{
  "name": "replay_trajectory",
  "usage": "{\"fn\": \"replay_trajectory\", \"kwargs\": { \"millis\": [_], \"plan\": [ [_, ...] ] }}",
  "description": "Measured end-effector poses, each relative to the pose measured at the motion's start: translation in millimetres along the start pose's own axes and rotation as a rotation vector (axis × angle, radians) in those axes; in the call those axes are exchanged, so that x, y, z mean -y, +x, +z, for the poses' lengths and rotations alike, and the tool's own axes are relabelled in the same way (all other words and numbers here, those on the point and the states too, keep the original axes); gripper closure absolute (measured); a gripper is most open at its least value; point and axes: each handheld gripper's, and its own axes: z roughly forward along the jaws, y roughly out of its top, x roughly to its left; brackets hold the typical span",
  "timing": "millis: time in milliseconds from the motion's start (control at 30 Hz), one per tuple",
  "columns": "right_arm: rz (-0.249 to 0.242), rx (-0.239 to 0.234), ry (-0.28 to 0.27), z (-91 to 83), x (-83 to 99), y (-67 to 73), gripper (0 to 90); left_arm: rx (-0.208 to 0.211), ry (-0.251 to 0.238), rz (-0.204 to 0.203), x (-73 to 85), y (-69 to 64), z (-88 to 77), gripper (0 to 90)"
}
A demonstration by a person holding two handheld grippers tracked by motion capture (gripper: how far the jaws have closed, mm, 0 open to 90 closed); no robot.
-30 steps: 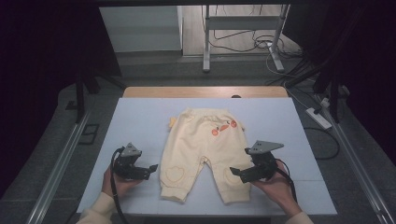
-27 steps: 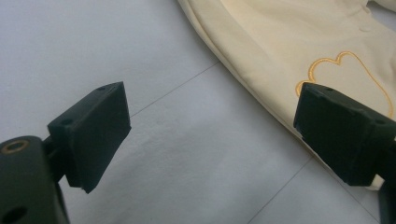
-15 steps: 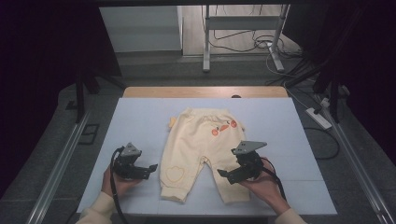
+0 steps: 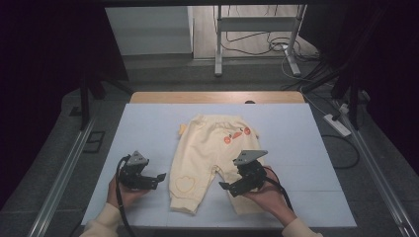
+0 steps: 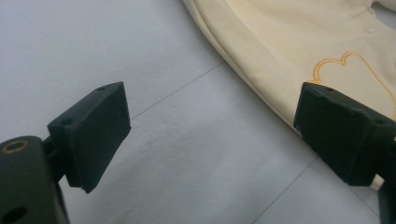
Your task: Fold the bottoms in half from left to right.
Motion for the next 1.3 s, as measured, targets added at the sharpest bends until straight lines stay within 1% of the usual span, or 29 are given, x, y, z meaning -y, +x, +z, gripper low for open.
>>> {"fn": "replay_trajectory", "kwargs": {
  "millis": [133,433,800,1133,1300],
  "plan": [
    [-0.018,-0.014,0.009,5.9,-4.2,4.9,5.7,-0.001,0.001,0.006,-0.4,-0.8,0.3,10.4],
    [-0.042,-0.043,0.013,18.8,-14.2,15.0,5.7,-0.002,-0.004,0.001,0.4,0.6,-1.3,10.4],
    [-0.069,-0.085,0.027,40.7,-24.9,27.7,5.9,0.0,-0.002,-0.003,0.8,0.8,-0.4,10.4],
    [-0.101,-0.129,0.044,59.9,-34.0,44.0,5.9,0.0,-0.003,-0.005,1.2,1.9,-0.7,10.4],
    [-0.106,-0.156,0.052,67.0,-35.9,52.7,6.2,0.0,-0.003,-0.003,1.0,1.6,-0.6,10.4]
  ]
}}
